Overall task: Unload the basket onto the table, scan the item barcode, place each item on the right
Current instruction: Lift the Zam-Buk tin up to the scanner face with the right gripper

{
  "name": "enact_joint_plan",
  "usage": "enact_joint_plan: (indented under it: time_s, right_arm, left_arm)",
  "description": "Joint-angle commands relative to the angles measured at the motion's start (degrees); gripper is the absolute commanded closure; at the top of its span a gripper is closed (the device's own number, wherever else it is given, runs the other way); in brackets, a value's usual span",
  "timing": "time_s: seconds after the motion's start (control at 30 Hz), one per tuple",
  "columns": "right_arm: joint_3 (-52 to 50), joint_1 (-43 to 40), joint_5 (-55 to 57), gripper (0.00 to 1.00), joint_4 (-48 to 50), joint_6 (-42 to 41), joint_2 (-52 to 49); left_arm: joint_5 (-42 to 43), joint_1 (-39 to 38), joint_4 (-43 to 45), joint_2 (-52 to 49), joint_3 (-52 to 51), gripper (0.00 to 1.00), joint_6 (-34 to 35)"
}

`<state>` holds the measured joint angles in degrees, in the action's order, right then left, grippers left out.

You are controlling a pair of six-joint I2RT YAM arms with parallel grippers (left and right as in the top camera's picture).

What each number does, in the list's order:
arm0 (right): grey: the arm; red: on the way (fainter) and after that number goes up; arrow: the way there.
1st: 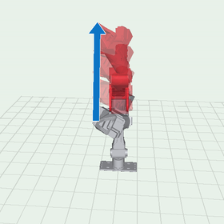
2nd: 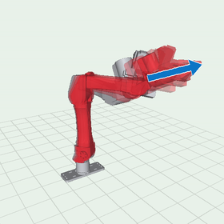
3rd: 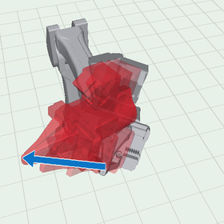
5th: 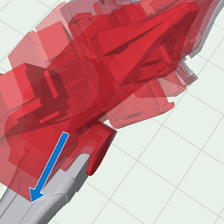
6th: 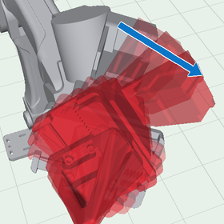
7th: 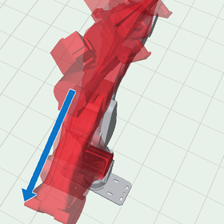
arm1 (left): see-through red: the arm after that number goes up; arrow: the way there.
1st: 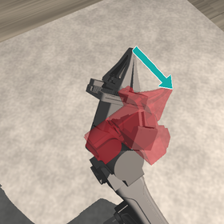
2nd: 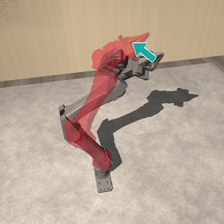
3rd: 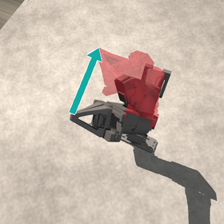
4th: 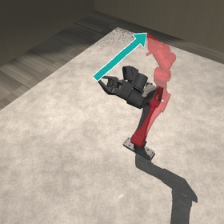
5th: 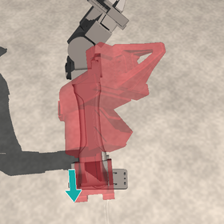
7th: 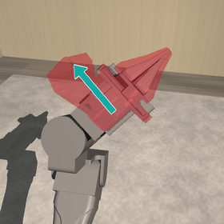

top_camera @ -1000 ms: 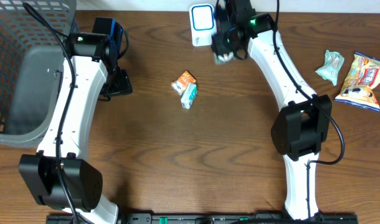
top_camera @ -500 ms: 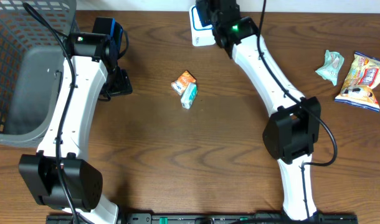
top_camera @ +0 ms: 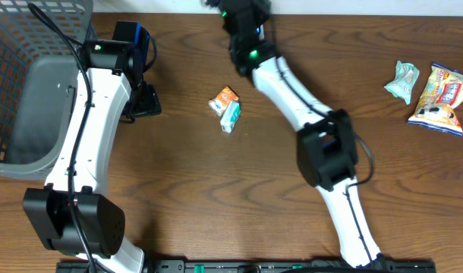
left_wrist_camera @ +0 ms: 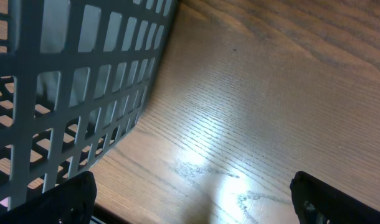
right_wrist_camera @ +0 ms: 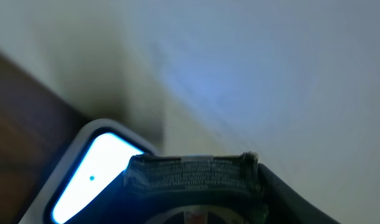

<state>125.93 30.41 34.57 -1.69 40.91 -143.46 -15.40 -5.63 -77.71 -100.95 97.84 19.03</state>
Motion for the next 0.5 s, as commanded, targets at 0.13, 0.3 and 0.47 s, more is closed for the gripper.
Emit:
enact_joint_plan:
  time_s: [0.13,0.3,0.47]
  right_arm:
    - [0.81,3.02,5.79,0.63,3.23,15.08,-2.69]
    - [0.81,2.71,7.89,0.64,3.21,19.61,-2.71]
    - [0.81,2.01,8.59,0.64,2.23,19.32,-2.71]
  left_arm:
    - [-1.16,0.15,-0.22,0.07,-0.24,0.03,-0.74]
    - [-1.16,0.15,-0.22,0.07,-0.24,0.02,-0.74]
    - [-1.16,0.15,-0.22,0.07,-0.24,0.02,-0.74]
